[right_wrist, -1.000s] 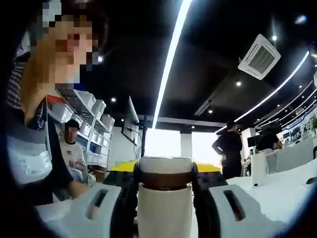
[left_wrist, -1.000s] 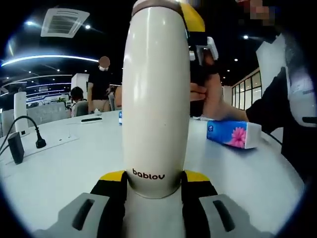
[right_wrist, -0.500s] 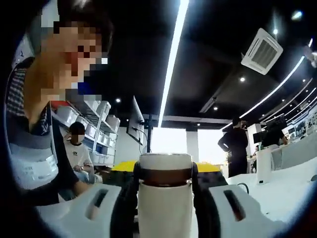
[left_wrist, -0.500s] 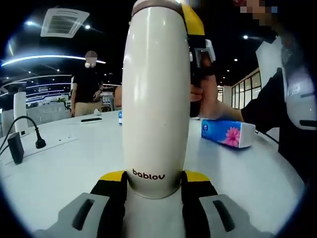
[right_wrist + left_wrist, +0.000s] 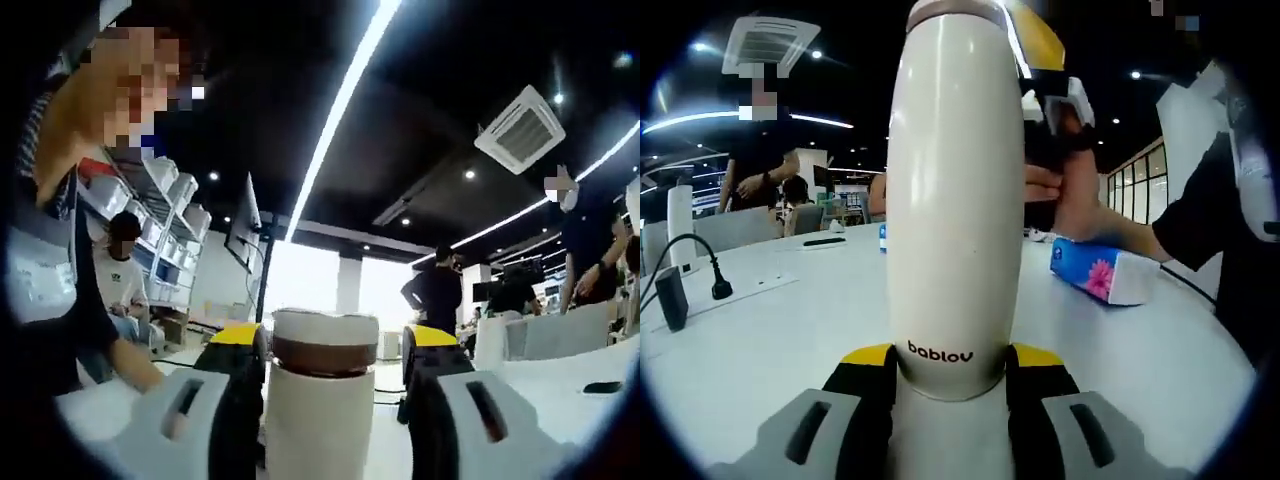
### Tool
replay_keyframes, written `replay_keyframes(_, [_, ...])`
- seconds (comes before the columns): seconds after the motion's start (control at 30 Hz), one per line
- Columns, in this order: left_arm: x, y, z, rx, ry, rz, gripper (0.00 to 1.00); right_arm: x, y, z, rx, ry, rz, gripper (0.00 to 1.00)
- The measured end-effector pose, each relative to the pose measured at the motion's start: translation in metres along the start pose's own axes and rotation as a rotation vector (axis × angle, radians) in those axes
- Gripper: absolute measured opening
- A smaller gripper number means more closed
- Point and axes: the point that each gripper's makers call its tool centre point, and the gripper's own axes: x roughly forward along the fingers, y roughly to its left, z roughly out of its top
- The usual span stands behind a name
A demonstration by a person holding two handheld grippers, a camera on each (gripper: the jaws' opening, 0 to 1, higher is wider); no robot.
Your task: Grasp the water cup twist off the cup lid place the cup lid on the table
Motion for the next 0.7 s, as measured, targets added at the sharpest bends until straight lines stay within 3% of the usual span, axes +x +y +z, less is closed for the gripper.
replay_keyframes(0.2, [0.0, 0.0, 0.0, 0.0, 0.0, 0.001, 0.45, -0.003, 0.002, 0.001, -0.065, 0.025, -0.09, 0.57])
replay_keyframes(0.43, [0.001, -0.001, 0.0, -0.001, 0.001, 0.004, 0.45, -0.009, 0.005, 0.005, -0.081, 0.039, -0.2, 0.57])
replay_keyframes(0.7, [-0.001, -0.002, 0.0, -0.001, 0.003, 0.008, 0.45, -0.01, 0.017, 0.01, -0.093, 0.038, -0.262, 0.57])
